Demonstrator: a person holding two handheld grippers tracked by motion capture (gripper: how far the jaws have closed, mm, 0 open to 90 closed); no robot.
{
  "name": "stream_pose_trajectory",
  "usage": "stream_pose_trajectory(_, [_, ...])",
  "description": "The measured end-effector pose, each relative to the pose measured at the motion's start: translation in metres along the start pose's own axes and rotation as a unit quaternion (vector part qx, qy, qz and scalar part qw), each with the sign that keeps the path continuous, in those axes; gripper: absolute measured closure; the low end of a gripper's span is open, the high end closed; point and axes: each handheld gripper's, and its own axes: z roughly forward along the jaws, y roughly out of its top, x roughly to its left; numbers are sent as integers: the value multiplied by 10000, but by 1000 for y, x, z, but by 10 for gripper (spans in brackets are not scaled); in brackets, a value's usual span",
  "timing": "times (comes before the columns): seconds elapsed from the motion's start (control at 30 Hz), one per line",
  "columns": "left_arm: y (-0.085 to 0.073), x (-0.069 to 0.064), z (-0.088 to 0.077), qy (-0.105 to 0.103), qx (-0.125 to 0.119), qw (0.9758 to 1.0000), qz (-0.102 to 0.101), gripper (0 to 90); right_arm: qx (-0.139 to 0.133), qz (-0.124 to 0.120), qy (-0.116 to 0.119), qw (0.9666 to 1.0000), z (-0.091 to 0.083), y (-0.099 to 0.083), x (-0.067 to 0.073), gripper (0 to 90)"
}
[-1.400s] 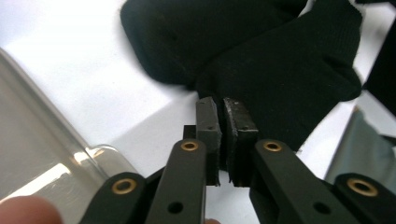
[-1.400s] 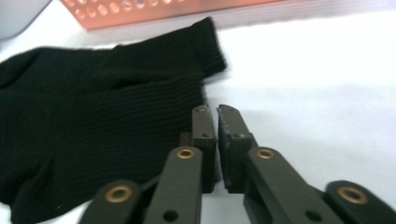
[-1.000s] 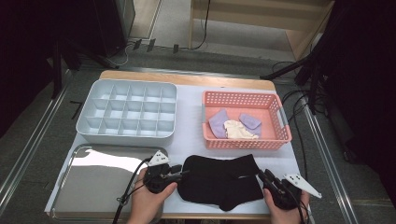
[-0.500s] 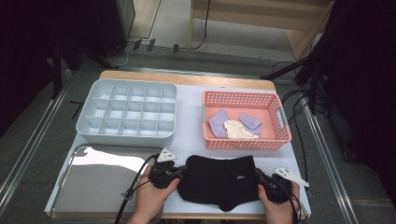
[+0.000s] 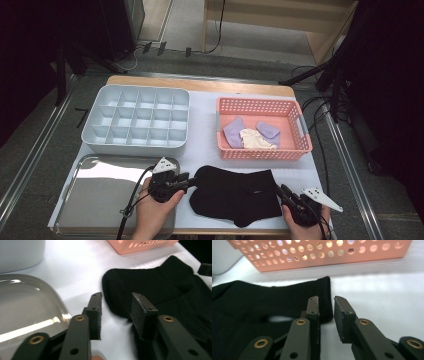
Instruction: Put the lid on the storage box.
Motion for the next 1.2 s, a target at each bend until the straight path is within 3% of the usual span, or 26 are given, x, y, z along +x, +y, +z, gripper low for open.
stream_pose_trajectory(0.2, [-14,-3,-16,-123,19,9999,110,566,61,31,128,9999,-22,-10,2,723])
stream_pose_trajectory(0.27, [-17,-5,-18,-302,49,9994,158,522,150,7,146,9998,-23,-13,5,703])
stream_pose_trajectory(0.47, [-21,-14,-12,-399,227,9983,347,487,414,-179,79,9990,-18,-20,10,643])
stream_pose_trajectory(0.63, [-26,-22,-4,-219,570,9964,585,611,538,-372,-65,9978,-24,-27,13,633])
stream_pose_trajectory(0.8, [-26,-26,-3,-115,613,9958,675,677,507,-408,-66,9979,-26,-28,11,664])
stream_pose_trajectory(0.97, [-27,-29,-2,-150,718,9939,820,838,536,-536,-60,9971,-25,-30,18,811])
stream_pose_trajectory(1.1, [-26,-28,-3,-227,732,9941,769,841,579,-373,125,9975,-27,-27,15,808])
stream_pose_trajectory(1.2, [-26,-26,-3,-252,757,9939,761,848,401,-176,188,9989,-30,-24,12,759])
